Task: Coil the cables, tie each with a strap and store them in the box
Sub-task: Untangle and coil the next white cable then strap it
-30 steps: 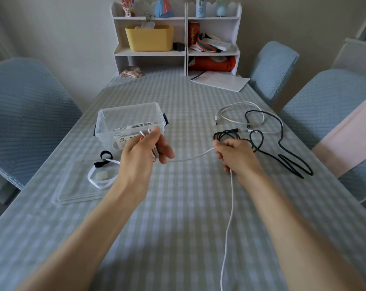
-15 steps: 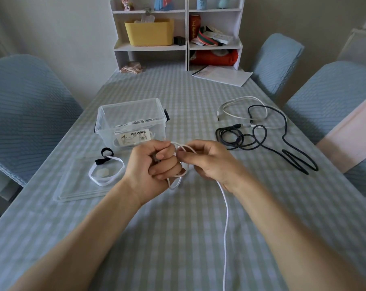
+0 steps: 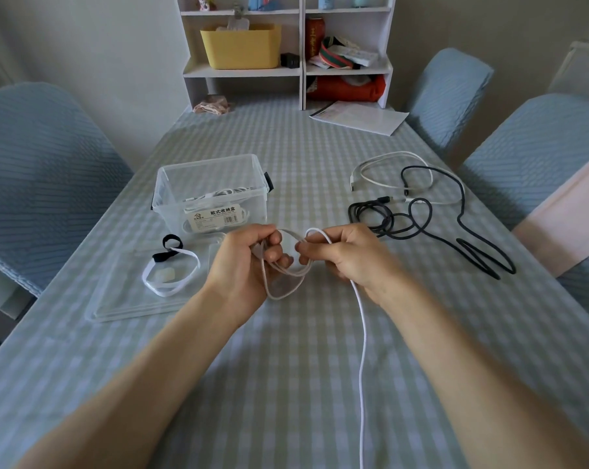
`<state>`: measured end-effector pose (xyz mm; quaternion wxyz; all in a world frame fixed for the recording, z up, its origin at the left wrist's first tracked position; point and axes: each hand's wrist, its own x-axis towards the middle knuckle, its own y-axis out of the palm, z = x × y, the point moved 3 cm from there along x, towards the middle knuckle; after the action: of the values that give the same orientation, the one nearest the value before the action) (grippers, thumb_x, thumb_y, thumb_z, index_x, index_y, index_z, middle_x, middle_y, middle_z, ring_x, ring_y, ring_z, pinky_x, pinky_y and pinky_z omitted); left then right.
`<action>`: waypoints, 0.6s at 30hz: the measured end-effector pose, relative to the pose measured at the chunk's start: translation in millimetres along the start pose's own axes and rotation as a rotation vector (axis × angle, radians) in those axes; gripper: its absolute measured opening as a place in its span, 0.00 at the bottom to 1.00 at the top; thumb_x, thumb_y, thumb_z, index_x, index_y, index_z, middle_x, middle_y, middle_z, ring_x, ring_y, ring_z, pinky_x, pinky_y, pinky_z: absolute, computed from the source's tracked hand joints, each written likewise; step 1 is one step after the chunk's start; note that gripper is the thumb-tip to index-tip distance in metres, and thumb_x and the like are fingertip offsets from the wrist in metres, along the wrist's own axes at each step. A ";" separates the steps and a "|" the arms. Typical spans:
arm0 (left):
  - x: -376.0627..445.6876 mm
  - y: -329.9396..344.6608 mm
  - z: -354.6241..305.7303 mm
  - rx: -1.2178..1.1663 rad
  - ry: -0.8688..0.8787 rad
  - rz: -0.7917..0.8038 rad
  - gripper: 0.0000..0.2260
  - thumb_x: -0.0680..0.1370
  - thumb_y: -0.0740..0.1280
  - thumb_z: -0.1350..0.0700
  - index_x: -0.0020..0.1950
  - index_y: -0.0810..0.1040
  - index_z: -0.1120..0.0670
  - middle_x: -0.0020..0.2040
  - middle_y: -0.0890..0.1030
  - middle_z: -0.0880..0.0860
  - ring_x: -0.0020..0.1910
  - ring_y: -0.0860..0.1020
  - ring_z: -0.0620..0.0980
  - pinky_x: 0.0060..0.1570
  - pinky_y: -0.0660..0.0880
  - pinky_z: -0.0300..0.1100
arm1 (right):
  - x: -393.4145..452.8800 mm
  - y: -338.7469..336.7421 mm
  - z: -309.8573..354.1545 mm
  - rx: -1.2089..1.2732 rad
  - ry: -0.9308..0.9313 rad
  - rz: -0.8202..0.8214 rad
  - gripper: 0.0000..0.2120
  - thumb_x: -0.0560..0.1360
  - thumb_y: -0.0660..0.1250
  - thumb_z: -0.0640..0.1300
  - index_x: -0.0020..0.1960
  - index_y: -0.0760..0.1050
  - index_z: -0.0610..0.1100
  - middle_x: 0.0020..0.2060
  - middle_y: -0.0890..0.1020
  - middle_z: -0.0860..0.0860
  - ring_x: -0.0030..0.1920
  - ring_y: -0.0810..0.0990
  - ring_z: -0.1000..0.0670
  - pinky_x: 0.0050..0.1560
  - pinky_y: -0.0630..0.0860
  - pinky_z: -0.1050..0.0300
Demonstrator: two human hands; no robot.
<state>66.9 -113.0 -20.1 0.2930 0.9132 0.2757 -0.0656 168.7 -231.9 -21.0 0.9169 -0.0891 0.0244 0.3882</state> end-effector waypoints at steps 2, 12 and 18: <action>-2.1 0.8 1.2 -0.111 0.015 -0.006 0.12 0.80 0.61 0.58 0.35 0.70 0.56 0.25 0.64 0.49 0.25 0.66 0.47 0.42 0.74 0.43 | -0.1 5.5 -0.9 -0.012 -0.010 0.011 0.01 0.73 0.74 0.40 0.43 0.85 0.43 0.32 0.84 0.53 0.23 0.72 0.60 0.24 0.64 0.71; -5.6 5.1 -5.2 -0.172 0.030 0.003 0.16 0.82 0.58 0.54 0.34 0.68 0.52 0.24 0.58 0.46 0.19 0.54 0.43 0.19 0.53 0.36 | -1.7 19.1 -1.0 -0.049 -0.057 0.036 0.06 0.74 0.74 0.45 0.40 0.83 0.44 0.35 0.85 0.52 0.31 0.78 0.62 0.37 0.69 0.69; -2.3 -8.4 -16.1 -0.016 0.037 -0.056 0.18 0.81 0.58 0.53 0.31 0.64 0.51 0.24 0.56 0.47 0.21 0.52 0.44 0.21 0.49 0.38 | -5.3 14.5 -0.3 -0.165 0.014 -0.075 0.12 0.79 0.67 0.52 0.44 0.82 0.45 0.37 0.86 0.53 0.25 0.75 0.54 0.26 0.71 0.62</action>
<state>59.7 -99.2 -10.5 0.2932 0.9038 0.3070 -0.0548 154.6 -225.8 -22.8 0.9202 -0.1679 -0.0046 0.3537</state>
